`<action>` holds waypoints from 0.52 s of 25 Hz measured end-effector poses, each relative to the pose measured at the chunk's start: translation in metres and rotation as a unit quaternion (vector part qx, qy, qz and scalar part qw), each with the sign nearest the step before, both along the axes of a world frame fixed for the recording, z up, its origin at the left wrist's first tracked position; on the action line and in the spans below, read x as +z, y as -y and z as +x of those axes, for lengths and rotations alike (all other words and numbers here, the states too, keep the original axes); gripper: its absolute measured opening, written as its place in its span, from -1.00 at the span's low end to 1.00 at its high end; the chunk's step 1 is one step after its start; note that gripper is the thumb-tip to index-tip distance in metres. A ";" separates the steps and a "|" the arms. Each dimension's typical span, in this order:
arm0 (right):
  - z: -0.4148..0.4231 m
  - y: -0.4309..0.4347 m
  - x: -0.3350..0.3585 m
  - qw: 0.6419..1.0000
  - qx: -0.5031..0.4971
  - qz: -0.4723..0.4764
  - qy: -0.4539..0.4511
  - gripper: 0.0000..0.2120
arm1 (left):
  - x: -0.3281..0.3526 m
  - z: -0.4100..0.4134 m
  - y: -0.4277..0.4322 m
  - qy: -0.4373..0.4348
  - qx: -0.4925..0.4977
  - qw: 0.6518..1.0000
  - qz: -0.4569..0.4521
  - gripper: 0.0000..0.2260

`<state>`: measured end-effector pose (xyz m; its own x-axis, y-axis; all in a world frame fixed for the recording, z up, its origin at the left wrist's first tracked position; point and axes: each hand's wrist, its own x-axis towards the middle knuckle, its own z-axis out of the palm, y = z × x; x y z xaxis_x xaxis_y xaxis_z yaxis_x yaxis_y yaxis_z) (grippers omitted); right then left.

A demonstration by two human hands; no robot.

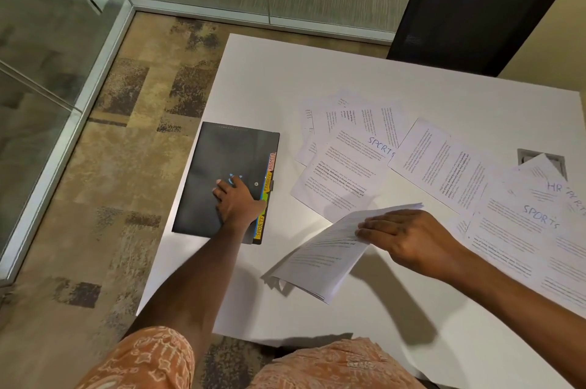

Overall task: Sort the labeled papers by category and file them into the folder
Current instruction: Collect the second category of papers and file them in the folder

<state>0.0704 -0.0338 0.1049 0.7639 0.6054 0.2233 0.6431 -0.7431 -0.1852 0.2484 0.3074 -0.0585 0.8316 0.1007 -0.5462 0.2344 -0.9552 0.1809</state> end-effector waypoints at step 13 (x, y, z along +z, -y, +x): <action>0.013 -0.005 0.023 0.998 -0.044 0.013 0.046 -0.45 | 0.031 -0.017 -0.011 0.081 -0.035 0.988 -0.124 -0.82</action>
<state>0.0833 -0.0288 0.1277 0.7889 0.5305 0.3100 0.5912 -0.7929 -0.1475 0.2313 0.3181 -0.0271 0.9100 -0.0809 -0.4066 0.1180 -0.8896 0.4412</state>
